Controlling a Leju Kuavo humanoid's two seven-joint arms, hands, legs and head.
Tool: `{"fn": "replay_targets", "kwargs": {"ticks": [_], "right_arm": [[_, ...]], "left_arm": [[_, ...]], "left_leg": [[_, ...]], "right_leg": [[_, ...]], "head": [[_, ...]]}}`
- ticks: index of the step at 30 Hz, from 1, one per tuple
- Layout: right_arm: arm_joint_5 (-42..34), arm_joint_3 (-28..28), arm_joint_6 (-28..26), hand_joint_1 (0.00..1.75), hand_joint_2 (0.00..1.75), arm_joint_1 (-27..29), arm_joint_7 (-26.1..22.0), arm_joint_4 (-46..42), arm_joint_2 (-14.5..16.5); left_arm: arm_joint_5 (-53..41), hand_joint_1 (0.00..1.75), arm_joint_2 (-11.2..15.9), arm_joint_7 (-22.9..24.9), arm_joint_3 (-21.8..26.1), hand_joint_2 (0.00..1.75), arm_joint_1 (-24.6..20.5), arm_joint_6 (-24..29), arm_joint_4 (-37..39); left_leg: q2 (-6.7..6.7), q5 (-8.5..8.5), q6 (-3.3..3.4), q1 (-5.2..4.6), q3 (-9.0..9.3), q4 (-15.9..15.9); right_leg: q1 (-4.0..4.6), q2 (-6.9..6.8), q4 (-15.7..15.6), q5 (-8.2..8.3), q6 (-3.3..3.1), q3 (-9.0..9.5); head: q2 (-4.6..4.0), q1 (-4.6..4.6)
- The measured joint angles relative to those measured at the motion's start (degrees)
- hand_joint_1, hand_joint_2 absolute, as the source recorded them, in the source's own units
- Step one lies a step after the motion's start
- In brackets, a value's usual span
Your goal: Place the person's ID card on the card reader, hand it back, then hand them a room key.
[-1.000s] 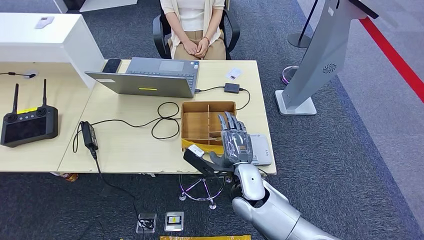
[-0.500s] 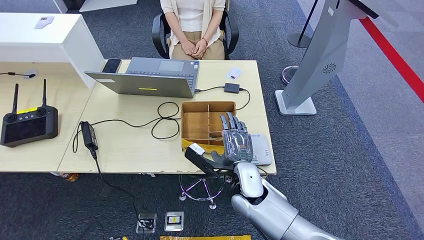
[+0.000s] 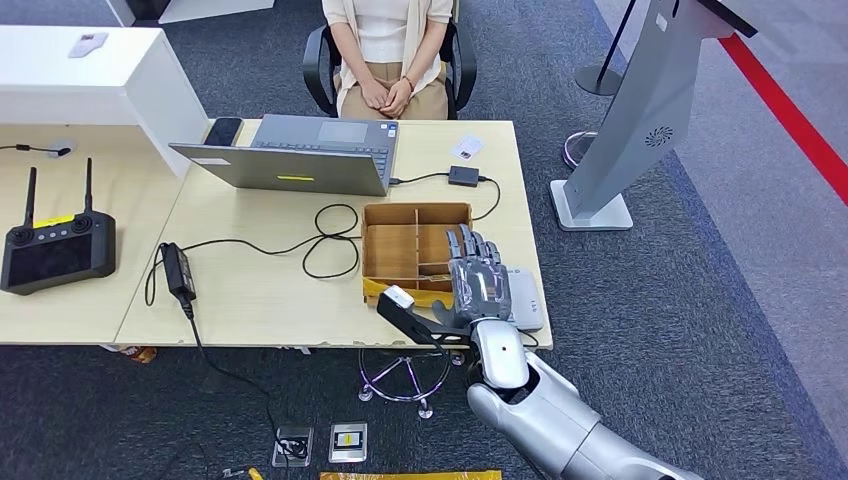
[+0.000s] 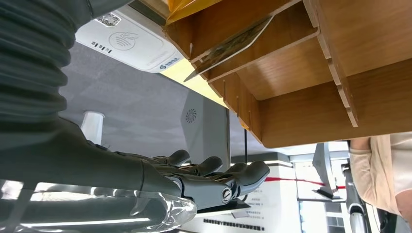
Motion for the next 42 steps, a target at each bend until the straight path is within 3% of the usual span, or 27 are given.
{"fn": "replay_targets", "kwargs": {"ticks": [31,33,35,37,42], "right_arm": [[-1.1,0.0,1.8,0.02,1.75,-1.5,-2.0,4.4,0.5],[-1.2,0.0,1.8,0.20,1.75,-1.5,-2.0,4.6,0.6],[-1.2,0.0,2.0,1.04,1.75,-1.6,-2.0,4.9,0.6],[-1.3,0.0,2.3,1.73,1.75,-1.6,-2.1,5.2,0.7],[-1.4,0.0,3.4,1.75,1.75,-1.6,-2.1,5.7,0.7]], "left_arm": [[-0.7,0.00,-0.3,0.1,-1.0,0.00,-0.5,0.1,0.0],[-0.7,0.00,-0.3,0.1,-1.0,0.00,-0.5,0.1,0.0],[-0.8,0.00,-0.3,0.1,-1.0,0.00,-0.5,0.1,0.0],[-1.0,0.00,-0.3,0.1,-1.0,0.00,-0.5,0.1,0.0],[-1.2,0.00,-0.5,0.1,-1.0,0.00,-0.6,0.1,0.0]], "left_leg": [[0.00,0.00,0.00,0.00,0.00,0.0],[0.00,0.00,0.00,0.00,0.00,0.0],[0.00,0.00,0.00,0.00,0.00,0.0],[0.00,0.00,0.00,0.00,0.00,0.0],[0.00,0.00,0.00,0.00,0.00,0.0]], "right_leg": [[0.00,0.00,0.0,0.00,0.00,0.01],[0.00,0.00,0.0,0.00,0.00,0.01],[0.00,0.00,0.0,0.00,0.00,0.01],[0.00,0.00,0.0,0.00,0.00,0.01],[0.00,0.00,0.0,0.00,0.00,0.01]], "head": [[0.00,0.00],[0.00,0.00],[0.00,0.00],[0.00,0.00],[0.00,0.00]]}}
